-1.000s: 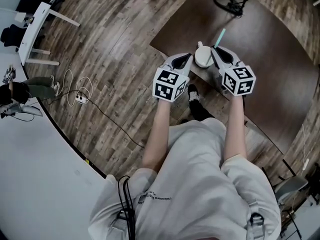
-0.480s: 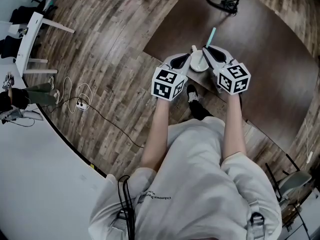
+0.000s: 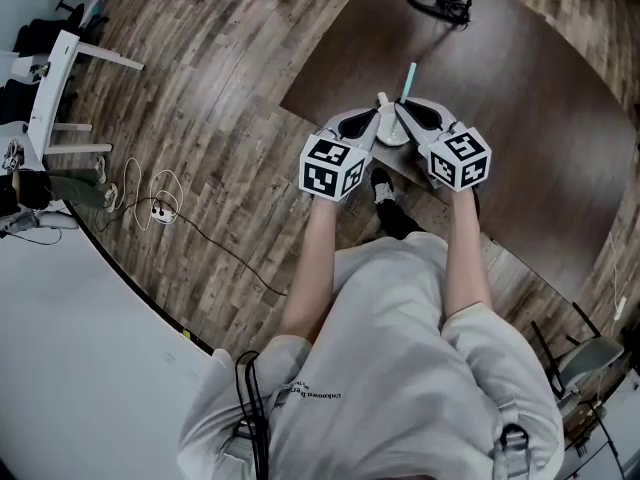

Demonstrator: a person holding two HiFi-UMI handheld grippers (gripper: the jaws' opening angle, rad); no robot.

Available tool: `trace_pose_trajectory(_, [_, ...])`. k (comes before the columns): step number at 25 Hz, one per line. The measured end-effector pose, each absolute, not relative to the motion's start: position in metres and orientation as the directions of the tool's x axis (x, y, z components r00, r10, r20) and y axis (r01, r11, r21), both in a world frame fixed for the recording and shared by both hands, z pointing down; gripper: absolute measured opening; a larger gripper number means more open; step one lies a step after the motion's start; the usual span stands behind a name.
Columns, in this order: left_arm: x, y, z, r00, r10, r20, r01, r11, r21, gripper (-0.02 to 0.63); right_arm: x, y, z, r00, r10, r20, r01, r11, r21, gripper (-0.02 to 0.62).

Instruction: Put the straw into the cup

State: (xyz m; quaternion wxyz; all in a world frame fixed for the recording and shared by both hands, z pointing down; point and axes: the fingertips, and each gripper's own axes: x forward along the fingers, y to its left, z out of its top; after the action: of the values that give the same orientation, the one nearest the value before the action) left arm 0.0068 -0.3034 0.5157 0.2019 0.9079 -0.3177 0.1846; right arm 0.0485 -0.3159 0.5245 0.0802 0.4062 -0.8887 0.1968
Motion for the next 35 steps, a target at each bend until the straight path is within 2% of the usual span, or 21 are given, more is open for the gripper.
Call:
trace_pose_trajectory(15, [0.018,-0.303,0.535,0.732,-0.458,0.504,-0.635,-0.727,0.262,0.000,0.048,-0.319,0.559,-0.640,-0.676,0.364,-0.768,0.555,-0.319,0.049])
trace_pose_trajectory(35, [0.003,-0.308,0.545,0.707,-0.477,0.522,-0.667,-0.694,0.270,0.002,0.043,-0.319,0.585,-0.626,-0.637,0.449,-0.779,0.539,-0.321,0.049])
